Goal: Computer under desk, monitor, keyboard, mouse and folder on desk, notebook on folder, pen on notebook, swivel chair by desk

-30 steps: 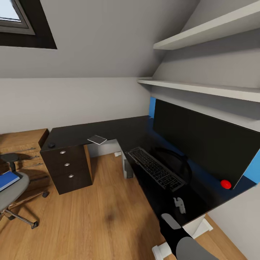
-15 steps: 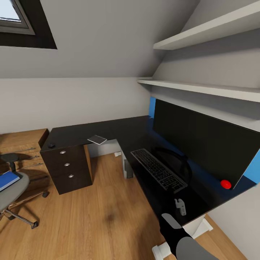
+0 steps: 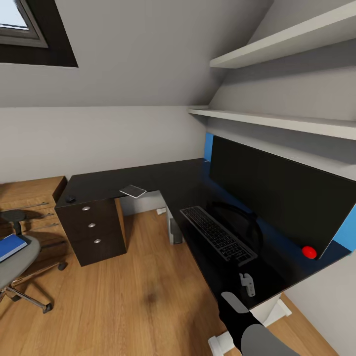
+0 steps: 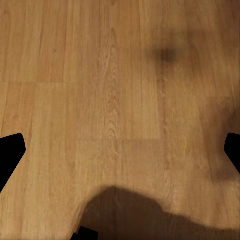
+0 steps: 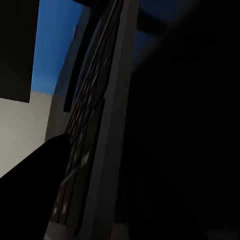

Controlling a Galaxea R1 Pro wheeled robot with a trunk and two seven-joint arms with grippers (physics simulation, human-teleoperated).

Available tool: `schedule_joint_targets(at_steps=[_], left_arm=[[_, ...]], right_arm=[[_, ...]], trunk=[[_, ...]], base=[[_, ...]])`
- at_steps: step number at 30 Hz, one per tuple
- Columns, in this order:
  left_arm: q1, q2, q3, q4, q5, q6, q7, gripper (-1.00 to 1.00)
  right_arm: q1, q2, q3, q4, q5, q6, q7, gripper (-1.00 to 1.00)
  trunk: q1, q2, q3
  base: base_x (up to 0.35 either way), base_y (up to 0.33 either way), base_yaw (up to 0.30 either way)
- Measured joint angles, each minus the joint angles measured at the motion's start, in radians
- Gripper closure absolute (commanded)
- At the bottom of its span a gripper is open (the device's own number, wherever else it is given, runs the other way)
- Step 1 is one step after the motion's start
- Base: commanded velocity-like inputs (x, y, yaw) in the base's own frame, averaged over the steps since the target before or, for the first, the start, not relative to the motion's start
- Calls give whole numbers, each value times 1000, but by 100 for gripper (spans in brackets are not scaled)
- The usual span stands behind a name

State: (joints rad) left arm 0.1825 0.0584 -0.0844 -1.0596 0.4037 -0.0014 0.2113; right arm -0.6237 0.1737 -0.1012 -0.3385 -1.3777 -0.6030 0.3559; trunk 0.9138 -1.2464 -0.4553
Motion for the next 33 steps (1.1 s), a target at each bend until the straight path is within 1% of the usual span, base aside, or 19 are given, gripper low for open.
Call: schedule_joint_targets(at_steps=[5, 7, 8, 9, 10, 21, 24, 26, 33], left_arm=[[0, 0, 0, 0, 0, 0, 0, -100], [0, 0, 0, 0, 0, 0, 0, -100], [0, -1, 0, 0, 0, 0, 0, -100], [0, 0, 0, 0, 0, 0, 0, -100], [0, 0, 0, 0, 0, 0, 0, -100], [0, -1, 0, 0, 0, 0, 0, -100], [0, 0, 0, 0, 0, 0, 1, -100], [0, 0, 0, 0, 0, 0, 2, -100], [0, 0, 0, 0, 0, 0, 3, -100]], right_arm=[[0, 0, 0, -2, 0, -3, -3, 100], [0, 0, 0, -3, -2, -3, -16, 100], [-1, 0, -2, -6, 23, -9, -36, 100], [-1, 0, 1, -14, 38, -12, -51, 100], [-1, 0, 4, -19, 40, -12, -59, 100], [-2, 0, 4, -20, 37, -10, -57, 100], [-2, 0, 4, -10, 37, -11, -43, 100], [-2, 0, 9, -10, 39, -11, -43, 100], [-2, 0, 8, -10, 38, -11, -43, 100]], trunk=[[0, 0, 0], [0, 0, 0], [0, 0, 0], [0, 0, 0], [0, 0, 0], [0, 0, 0], [0, 0, 0], [0, 0, 0], [0, 0, 0]], base=[[0, 0, 0], [0, 0, 0], [0, 0, 0], [0, 0, 0], [0, 0, 0], [1, -1, 0], [99, -93, 0], [128, -118, 0], [23, -22, 0]])
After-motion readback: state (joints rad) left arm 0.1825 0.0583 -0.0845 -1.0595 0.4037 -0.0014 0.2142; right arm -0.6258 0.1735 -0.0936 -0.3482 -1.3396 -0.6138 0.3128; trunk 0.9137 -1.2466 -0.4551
